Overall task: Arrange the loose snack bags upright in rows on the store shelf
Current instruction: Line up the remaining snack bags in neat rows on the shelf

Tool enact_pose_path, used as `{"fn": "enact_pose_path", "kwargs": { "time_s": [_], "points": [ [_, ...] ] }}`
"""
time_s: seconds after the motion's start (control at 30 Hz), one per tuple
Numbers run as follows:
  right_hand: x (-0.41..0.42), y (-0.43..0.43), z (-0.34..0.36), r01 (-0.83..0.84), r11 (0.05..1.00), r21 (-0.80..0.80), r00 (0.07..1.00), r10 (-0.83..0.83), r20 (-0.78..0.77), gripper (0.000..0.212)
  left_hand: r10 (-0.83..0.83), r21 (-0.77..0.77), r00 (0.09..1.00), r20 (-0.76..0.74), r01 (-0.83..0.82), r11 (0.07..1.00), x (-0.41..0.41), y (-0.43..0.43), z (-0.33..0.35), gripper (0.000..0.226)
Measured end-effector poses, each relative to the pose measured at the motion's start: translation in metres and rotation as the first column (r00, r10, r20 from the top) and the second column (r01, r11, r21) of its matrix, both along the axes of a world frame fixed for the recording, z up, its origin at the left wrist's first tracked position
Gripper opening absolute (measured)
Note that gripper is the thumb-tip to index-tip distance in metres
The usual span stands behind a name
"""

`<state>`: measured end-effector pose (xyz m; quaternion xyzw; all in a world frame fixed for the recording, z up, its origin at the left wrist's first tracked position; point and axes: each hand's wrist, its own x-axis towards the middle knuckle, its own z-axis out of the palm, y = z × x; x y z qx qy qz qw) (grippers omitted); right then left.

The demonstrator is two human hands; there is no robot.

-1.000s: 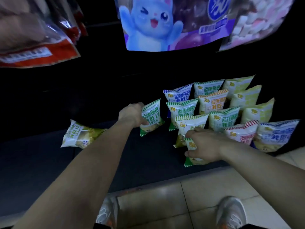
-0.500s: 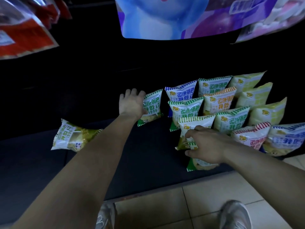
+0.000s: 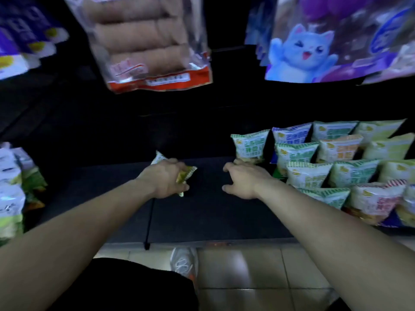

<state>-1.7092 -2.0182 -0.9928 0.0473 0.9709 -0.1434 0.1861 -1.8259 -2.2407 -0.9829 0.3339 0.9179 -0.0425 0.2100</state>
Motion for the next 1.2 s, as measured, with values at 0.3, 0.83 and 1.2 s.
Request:
{"fn": "enact_pose_path", "kwargs": {
  "time_s": [0.3, 0.83, 1.2],
  "points": [
    [-0.077, -0.097, -0.089, -0.021, 0.997, -0.078, 0.99, 0.032, 0.135, 0.073, 0.392, 0.059, 0.904, 0.172, -0.406, 0.912, -0.035, -0.137, -0.036, 0.073],
    [-0.159, -0.123, -0.164, 0.221, 0.972, -0.075, 0.972, -0.214, 0.092, 0.101, 0.334, 0.146, 0.928, 0.164, -0.358, 0.922, -0.072, -0.124, -0.069, 0.067],
    [-0.032, -0.044, -0.022, 0.08, 0.96, -0.269, 0.988, -0.113, -0.108, 0.102, 0.216, 0.464, 0.865, 0.452, -0.435, 0.771, -0.015, -0.061, 0.007, 0.096]
  ]
}}
